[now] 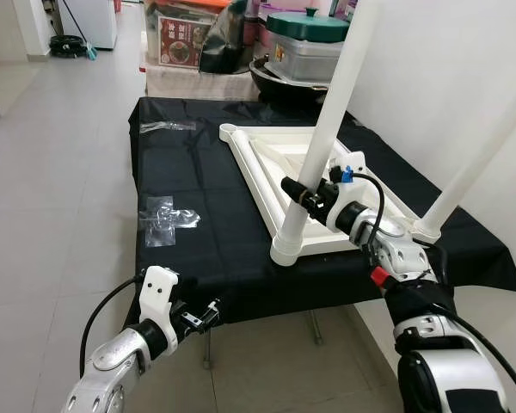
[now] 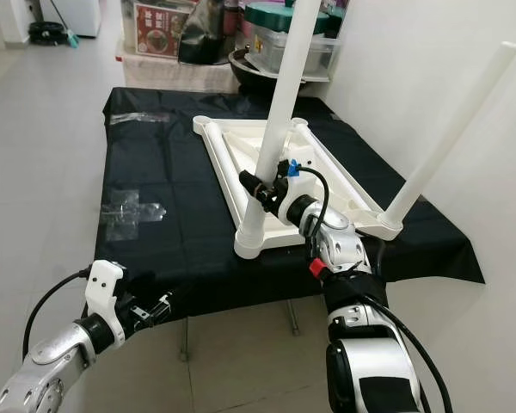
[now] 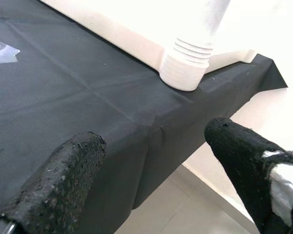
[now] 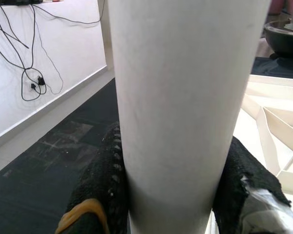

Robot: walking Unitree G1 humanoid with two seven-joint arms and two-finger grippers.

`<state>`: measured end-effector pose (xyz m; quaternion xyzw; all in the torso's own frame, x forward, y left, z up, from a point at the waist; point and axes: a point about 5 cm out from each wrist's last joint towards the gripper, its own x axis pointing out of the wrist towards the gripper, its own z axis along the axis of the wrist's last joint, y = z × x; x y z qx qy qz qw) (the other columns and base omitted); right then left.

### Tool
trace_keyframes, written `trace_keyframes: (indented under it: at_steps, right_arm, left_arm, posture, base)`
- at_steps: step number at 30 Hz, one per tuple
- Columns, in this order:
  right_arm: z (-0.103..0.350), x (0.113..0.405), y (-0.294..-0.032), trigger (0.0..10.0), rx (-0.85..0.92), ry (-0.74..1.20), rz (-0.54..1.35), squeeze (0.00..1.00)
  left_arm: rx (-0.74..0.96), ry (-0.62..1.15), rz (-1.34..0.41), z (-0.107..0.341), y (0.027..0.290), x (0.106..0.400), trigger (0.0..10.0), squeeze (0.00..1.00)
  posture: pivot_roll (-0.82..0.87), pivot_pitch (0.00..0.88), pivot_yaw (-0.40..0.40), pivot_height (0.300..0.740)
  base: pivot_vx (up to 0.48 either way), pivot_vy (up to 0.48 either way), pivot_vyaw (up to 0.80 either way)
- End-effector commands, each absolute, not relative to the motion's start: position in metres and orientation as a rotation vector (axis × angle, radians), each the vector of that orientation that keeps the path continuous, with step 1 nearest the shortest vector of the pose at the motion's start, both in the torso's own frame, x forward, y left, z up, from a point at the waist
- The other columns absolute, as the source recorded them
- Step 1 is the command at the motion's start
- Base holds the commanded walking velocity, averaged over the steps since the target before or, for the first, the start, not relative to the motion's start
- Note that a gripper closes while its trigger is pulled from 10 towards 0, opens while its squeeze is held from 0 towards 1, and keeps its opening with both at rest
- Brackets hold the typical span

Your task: Building children table

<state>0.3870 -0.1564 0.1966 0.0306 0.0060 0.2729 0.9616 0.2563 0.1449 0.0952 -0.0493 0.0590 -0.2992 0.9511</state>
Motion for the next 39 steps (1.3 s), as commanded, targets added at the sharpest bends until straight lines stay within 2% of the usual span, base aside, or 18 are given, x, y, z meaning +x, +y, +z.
trace_keyframes:
  at_steps: [1,2,3,5,6,8,15,16,18,19,21,22,23,24,28,29,34,39]
  right_arm:
    - [0.191,0.391,-0.162,0.0,0.05,0.046,0.469,0.0]
    - [0.188,0.395,-0.174,0.0,0.063,0.06,0.287,0.0]
    - [0.188,0.395,-0.174,0.0,0.063,0.06,0.287,0.0]
    - [0.18,0.396,-0.197,0.0,0.089,0.074,-0.065,0.0]
    - [0.18,0.396,-0.197,0.0,0.089,0.074,-0.065,0.0]
    - [0.165,0.387,-0.203,0.0,0.134,0.119,-0.345,0.0]
    - [0.168,0.376,-0.163,0.0,0.143,0.072,-0.369,0.0]
    - [0.169,0.38,-0.15,10.0,0.151,0.079,-0.267,0.0]
    - [0.17,0.383,-0.14,10.0,0.157,0.084,-0.197,0.0]
    - [0.174,0.385,-0.138,10.0,0.145,0.065,-0.162,0.28]
    - [0.176,0.387,-0.139,10.0,0.135,0.052,-0.163,0.28]
    - [0.18,0.389,-0.141,10.0,0.135,0.036,-0.143,1.0]
    - [0.182,0.391,-0.143,10.0,0.138,0.026,-0.127,1.0]
    - [0.188,0.393,-0.141,10.0,0.138,0.002,-0.039,0.0]
    - [0.194,0.394,-0.138,10.0,0.163,-0.017,0.068,0.0]
    - [0.2,0.393,-0.134,10.0,0.154,-0.041,0.258,0.0]
    - [0.206,0.384,-0.141,10.0,0.043,-0.057,0.58,0.0]
    - [0.208,0.39,-0.161,10.0,-0.003,-0.036,0.614,0.0]
  left_arm:
    - [-0.094,0.129,-0.616,0.093,0.142,0.255,10.0,0.0]
    - [-0.093,0.129,-0.614,0.093,0.143,0.256,10.0,0.0]
    - [-0.093,0.129,-0.614,0.093,0.143,0.256,10.0,0.0]
    - [-0.091,0.129,-0.611,0.093,0.145,0.256,10.0,0.0]
    - [-0.091,0.129,-0.611,0.093,0.145,0.256,10.0,0.0]
    - [-0.09,0.129,-0.612,0.094,0.144,0.256,10.0,0.0]
    - [-0.09,0.131,-0.621,0.094,0.142,0.256,10.0,0.0]
    - [-0.088,0.132,-0.623,0.094,0.141,0.257,10.0,0.0]
    - [-0.087,0.132,-0.625,0.094,0.141,0.257,10.0,0.0]
    - [-0.086,0.13,-0.623,0.094,0.141,0.258,10.0,0.0]
    - [-0.085,0.129,-0.622,0.095,0.142,0.258,10.0,0.0]
    - [-0.085,0.129,-0.619,0.094,0.143,0.258,10.0,0.0]
    - [-0.085,0.129,-0.618,0.094,0.143,0.258,10.0,0.0]
    - [-0.086,0.129,-0.617,0.094,0.143,0.258,10.0,0.0]
    - [-0.087,0.129,-0.617,0.093,0.142,0.257,10.0,0.0]
    - [-0.089,0.129,-0.619,0.093,0.141,0.257,10.0,0.0]
    - [-0.087,0.128,-0.62,0.093,0.141,0.258,10.0,0.0]
    - [-0.084,0.124,-0.62,0.094,0.142,0.26,10.0,0.0]
  posture:
    - [0.06,0.0,-0.156,0.74]
    - [0.05,0.0,-0.155,0.74]
    - [0.05,0.0,-0.155,0.74]
    - [0.06,0.0,-0.154,0.74]
    - [0.06,0.0,-0.154,0.74]
    - [0.06,0.0,-0.149,0.74]
    - [0.06,0.0,-0.144,0.74]
    - [0.06,0.0,-0.147,0.74]
    - [0.06,0.0,-0.147,0.74]
    - [0.06,0.0,-0.148,0.74]
    - [0.06,0.0,-0.148,0.74]
    - [0.05,0.0,-0.152,0.74]
    - [0.05,0.0,-0.152,0.74]
    - [0.05,0.0,-0.152,0.74]
    - [0.05,0.0,-0.152,0.74]
    - [0.05,0.0,-0.15,0.74]
    - [0.05,0.0,-0.153,0.74]
    - [0.06,0.0,-0.155,0.74]
  base:
    - [0.0,0.0,0.0]
    - [0.0,0.0,0.0]
    - [0.0,0.0,0.0]
    - [0.0,0.0,0.0]
    - [0.0,0.0,0.0]
    - [0.0,0.0,0.0]
    - [0.0,0.0,0.0]
    - [0.0,0.0,0.0]
    - [0.0,0.0,0.0]
    - [0.0,0.0,0.0]
    - [0.0,0.0,0.0]
    - [0.0,0.0,0.0]
    - [0.0,0.0,0.0]
    - [0.0,0.0,0.0]
    - [0.0,0.0,0.0]
    - [0.0,0.0,0.0]
    - [0.0,0.0,0.0]
    - [0.0,0.0,0.0]
